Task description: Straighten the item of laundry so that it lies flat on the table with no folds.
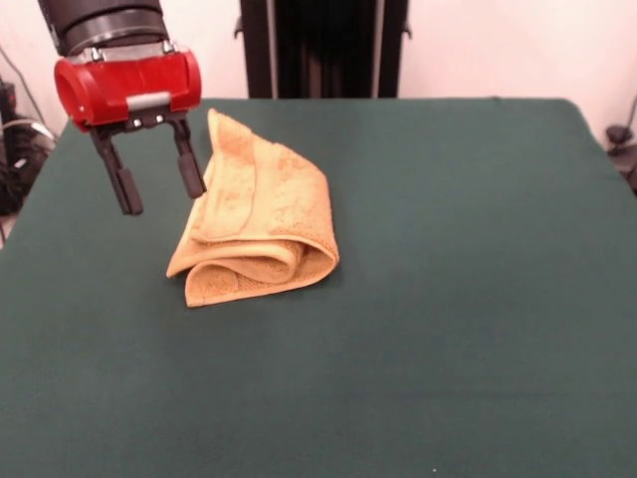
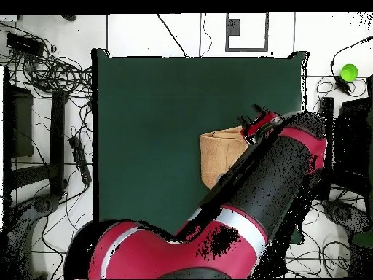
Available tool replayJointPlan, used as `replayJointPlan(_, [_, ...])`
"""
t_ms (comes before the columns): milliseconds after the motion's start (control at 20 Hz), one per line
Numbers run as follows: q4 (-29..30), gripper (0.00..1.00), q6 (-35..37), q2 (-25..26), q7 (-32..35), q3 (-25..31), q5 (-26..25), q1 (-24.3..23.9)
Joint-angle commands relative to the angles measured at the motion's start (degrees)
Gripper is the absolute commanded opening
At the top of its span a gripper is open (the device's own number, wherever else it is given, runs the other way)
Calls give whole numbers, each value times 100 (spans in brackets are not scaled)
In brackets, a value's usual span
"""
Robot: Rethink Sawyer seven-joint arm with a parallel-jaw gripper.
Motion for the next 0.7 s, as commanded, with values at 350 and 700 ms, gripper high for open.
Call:
replayJointPlan(350, [-332,100,-71,820,875,803,-269,209])
replayJointPlan(700, [-544,100,-291,1103,1192,653,-694,319])
